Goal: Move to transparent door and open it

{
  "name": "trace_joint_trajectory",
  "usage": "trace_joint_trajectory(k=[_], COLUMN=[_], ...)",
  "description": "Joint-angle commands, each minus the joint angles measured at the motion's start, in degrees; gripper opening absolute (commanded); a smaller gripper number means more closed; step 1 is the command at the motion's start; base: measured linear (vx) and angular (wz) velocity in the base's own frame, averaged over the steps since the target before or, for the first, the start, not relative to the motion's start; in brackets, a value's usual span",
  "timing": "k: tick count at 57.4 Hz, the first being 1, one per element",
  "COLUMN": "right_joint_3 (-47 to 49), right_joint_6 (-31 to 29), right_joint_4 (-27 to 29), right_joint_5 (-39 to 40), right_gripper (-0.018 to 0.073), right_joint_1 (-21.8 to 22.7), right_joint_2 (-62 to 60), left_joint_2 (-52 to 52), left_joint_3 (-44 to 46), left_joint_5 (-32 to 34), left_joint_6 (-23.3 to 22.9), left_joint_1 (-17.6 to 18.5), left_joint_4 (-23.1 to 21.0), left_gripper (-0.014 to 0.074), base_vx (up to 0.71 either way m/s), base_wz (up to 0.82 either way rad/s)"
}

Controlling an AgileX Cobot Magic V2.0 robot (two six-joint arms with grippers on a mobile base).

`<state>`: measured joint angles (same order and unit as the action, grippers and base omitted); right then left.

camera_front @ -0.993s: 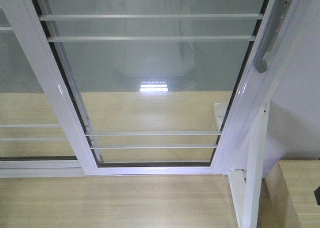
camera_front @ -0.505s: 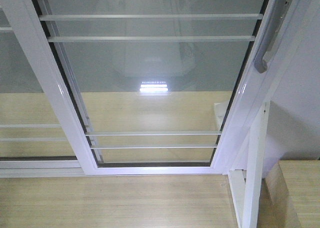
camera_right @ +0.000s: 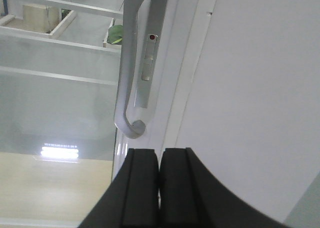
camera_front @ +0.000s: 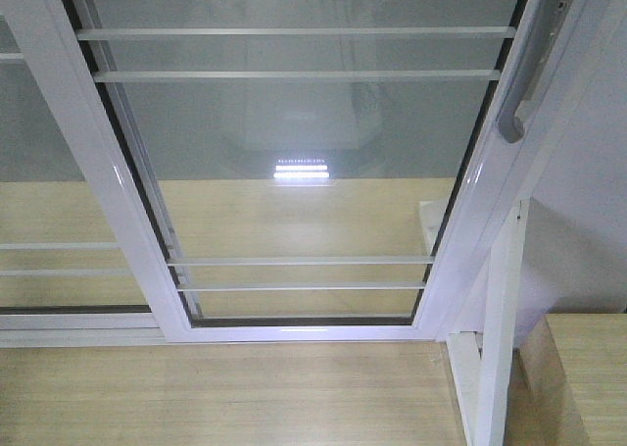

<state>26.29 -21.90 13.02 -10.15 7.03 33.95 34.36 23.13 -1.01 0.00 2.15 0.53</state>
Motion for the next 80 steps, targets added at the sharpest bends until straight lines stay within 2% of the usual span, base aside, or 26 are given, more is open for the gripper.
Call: trace_joint_trajectory(k=[1,8,17,22,44,53,63,68,75,80], right_joint_3=[1.83,2.23,6.24,9.74,25.24,29.98,34.86,36.38,36.80,36.80], right_joint_6=[0.06,-0.54,-6.15,-7.39,-13.77,-18.72,-27.31,-30.51,-31.69,-31.88], right_joint_4=[6.77,13.04,12.49,12.49,13.36,17.48,25.54,29.34,33.30,32.67], right_joint_5=[9.12,11.63,8.28,8.30,1.85,1.83,2.48,5.97,18.22,18.59], right_gripper=[0.0253,0.0328,0.0342,0.0342,0.0342,0.0342,0.0342,0.0342,0.0342,0.0342], right_joint_1=[0.21,0.21,0.21,0.21,0.21,0.04,-1.93,-3.65,-5.54,-6.04], right_joint_2=[3.34,9.02,16.02,19.26,36.48,42.53,49.21,51.77,54.56,56.08], left_joint_2=[0.32,0.32,0.32,0.32,0.32,0.32,0.32,0.32,0.32,0.32], left_joint_3=[2.01,2.01,2.01,2.01,2.01,2.01,2.01,2.01,2.01,2.01], left_joint_5=[8.58,10.87,10.65,10.65,10.49,10.43,10.43,10.43,10.43,10.44], left_joint_6=[-0.58,-0.58,-0.58,-0.58,-0.58,-0.58,-0.58,-0.58,-0.58,-0.58], left_joint_1=[0.23,0.23,0.23,0.23,0.23,0.23,0.23,0.23,0.23,0.23], left_joint_4=[-0.11,-0.11,-0.11,-0.11,-0.11,-0.11,-0.11,-0.11,-0.11,-0.11], left_gripper=[0.0140,0.0262,0.0409,0.0451,0.0451,0.0451,0.0451,0.0451,0.0451,0.0451], base_vx=[0.00,0.00,0.00,0.00,0.00,0.00,0.00,0.00,0.00,0.00], base_wz=[0.00,0.00,0.00,0.00,0.00,0.00,0.00,0.00,0.00,0.00])
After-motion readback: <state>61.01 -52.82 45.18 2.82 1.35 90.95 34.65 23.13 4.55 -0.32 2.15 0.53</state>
